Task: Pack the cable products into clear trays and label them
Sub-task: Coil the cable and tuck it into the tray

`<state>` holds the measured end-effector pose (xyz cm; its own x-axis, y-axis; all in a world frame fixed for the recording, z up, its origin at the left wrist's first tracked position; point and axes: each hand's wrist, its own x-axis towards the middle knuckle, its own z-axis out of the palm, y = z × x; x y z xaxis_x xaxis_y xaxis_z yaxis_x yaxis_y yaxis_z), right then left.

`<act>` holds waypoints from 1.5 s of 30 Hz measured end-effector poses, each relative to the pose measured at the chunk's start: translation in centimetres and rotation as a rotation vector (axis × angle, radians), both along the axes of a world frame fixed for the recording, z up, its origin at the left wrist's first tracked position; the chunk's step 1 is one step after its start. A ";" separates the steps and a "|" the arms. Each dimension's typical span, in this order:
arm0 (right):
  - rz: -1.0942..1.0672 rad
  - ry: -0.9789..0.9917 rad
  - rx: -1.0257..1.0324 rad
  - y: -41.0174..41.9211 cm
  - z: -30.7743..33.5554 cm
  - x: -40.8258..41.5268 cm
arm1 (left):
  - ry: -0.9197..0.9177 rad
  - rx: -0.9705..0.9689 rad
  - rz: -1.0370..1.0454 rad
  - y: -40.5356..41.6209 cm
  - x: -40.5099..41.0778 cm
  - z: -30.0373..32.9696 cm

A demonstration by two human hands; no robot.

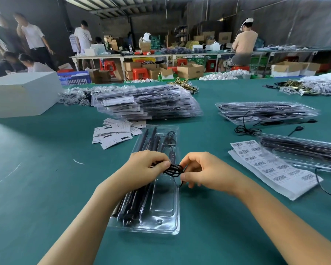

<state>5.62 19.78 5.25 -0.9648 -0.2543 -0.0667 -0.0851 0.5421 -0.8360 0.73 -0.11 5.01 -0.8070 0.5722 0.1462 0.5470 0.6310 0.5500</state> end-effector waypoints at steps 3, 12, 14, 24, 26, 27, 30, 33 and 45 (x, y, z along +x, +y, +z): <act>0.020 -0.034 -0.025 0.8 0.4 -0.1 | 0.021 0.116 0.002 0.1 0.1 -0.1; -0.315 0.203 -0.319 1.5 0.6 -0.5 | -0.182 0.537 0.321 1.5 0.4 0.1; -0.288 0.282 -0.300 1.2 0.6 -0.4 | -0.129 0.483 0.247 1.7 0.7 0.2; -0.206 0.495 -0.308 0.2 1.2 0.2 | 0.403 0.250 0.058 2.4 1.6 0.8; -0.269 0.503 -0.326 0.3 1.4 0.1 | 0.299 0.385 0.096 2.2 1.5 0.9; -0.307 0.507 -0.324 0.4 1.4 0.1 | 0.194 0.452 0.114 2.1 1.4 0.9; -0.371 0.517 -0.312 0.7 1.5 0.0 | -0.073 0.649 0.154 2.1 1.2 1.1; -0.398 0.529 -0.281 -0.1 0.9 0.0 | -0.222 0.833 0.174 2.5 1.4 0.8; -0.477 0.675 -0.277 -2.5 -0.3 0.7 | -0.273 0.986 0.199 3.4 2.3 0.7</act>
